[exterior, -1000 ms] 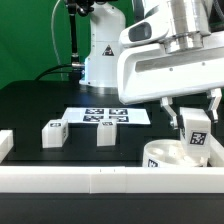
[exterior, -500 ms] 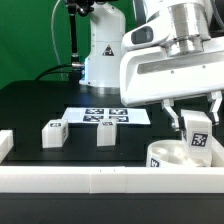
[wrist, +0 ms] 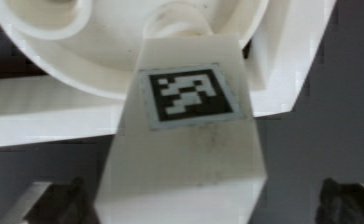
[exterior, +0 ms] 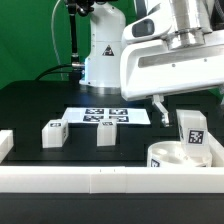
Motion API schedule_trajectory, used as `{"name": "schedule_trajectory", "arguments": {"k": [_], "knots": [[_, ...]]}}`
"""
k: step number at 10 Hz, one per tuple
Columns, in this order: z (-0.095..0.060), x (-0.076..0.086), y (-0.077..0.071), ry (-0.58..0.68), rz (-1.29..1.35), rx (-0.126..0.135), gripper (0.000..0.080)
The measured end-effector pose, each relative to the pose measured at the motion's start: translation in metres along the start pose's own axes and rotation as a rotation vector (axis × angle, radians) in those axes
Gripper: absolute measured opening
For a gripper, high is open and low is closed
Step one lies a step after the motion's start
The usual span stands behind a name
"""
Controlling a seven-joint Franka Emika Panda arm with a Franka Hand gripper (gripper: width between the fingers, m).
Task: Assemble stool
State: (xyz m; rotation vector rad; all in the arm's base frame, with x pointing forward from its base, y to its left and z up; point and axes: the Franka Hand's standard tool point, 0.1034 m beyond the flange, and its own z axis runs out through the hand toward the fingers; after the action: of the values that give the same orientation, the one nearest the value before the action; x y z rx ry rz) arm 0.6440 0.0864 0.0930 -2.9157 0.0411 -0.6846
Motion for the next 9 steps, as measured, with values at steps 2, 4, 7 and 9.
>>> {"name": "schedule_trajectory", "arguments": {"k": [2,4,7,9], "knots": [[-0.010,0.005,-0.005,-0.022,-0.006,0.007,0.0646],[-0.011,0.005,-0.005,-0.029,-0.007,0.008,0.0649],[-0.011,0.004,-0.005,-0.034,-0.007,0.008,0.0649],[-0.010,0.003,-0.004,-0.067,-0.012,0.010,0.0649]]}}
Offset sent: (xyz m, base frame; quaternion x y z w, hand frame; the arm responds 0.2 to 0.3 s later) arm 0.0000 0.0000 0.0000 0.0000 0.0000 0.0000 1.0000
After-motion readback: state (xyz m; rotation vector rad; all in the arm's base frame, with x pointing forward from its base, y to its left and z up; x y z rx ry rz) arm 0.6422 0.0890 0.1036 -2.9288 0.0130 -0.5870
